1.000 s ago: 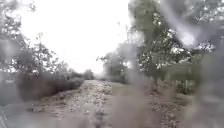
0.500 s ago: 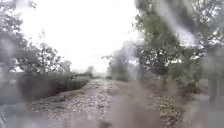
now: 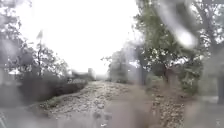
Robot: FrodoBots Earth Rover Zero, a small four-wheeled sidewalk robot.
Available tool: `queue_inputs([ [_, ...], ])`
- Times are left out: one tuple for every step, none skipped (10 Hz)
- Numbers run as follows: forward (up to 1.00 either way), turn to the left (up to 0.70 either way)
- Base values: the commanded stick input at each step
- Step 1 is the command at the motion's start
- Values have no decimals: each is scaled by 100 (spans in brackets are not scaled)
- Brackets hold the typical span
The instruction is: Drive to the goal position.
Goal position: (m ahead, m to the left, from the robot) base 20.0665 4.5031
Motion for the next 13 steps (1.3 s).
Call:
queue_inputs([
  [70, 0],
  [70, 0],
  [70, 0],
  [70, 0],
  [70, 0],
  [70, 6],
  [70, 14],
  [70, 13],
  [70, 0],
  [70, 0],
  [70, 0],
  [70, 0],
  [70, 0],
])
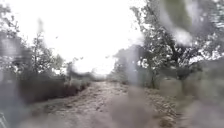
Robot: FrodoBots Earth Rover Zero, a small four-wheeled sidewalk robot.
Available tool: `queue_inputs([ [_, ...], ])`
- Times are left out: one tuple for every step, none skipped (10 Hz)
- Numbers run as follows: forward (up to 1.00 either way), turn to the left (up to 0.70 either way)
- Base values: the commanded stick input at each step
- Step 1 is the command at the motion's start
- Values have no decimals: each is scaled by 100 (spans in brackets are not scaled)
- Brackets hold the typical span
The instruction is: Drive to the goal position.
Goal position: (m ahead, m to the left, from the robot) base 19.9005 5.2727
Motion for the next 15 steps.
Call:
queue_inputs([
  [70, 0],
  [70, 0],
  [70, 0],
  [70, 0],
  [70, 0],
  [70, 0],
  [70, 0],
  [70, 0],
  [70, 0],
  [70, 0],
  [70, 0],
  [70, 0],
  [70, 0],
  [70, 0],
  [70, 0],
])
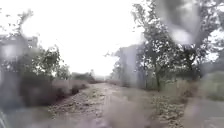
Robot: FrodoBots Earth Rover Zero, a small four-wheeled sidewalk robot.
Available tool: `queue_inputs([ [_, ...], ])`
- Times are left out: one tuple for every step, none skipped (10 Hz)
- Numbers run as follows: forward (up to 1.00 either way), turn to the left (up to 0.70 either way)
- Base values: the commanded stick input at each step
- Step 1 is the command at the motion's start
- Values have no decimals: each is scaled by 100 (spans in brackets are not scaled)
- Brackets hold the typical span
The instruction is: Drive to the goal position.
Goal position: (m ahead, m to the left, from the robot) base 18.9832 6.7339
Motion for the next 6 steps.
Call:
queue_inputs([
  [70, 0],
  [70, 0],
  [70, 0],
  [70, 0],
  [70, 0],
  [70, 0],
])
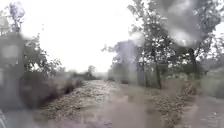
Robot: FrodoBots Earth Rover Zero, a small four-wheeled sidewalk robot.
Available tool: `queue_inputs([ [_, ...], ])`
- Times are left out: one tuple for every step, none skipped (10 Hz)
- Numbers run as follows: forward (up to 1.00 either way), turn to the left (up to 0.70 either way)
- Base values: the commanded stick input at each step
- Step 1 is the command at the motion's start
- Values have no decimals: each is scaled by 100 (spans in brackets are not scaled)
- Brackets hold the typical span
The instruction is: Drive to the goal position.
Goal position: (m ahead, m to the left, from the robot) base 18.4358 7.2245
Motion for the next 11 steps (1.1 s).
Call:
queue_inputs([
  [70, 0],
  [70, 0],
  [70, 0],
  [70, 0],
  [70, 0],
  [70, 0],
  [70, 0],
  [70, 0],
  [70, 0],
  [70, 0],
  [70, 11],
])
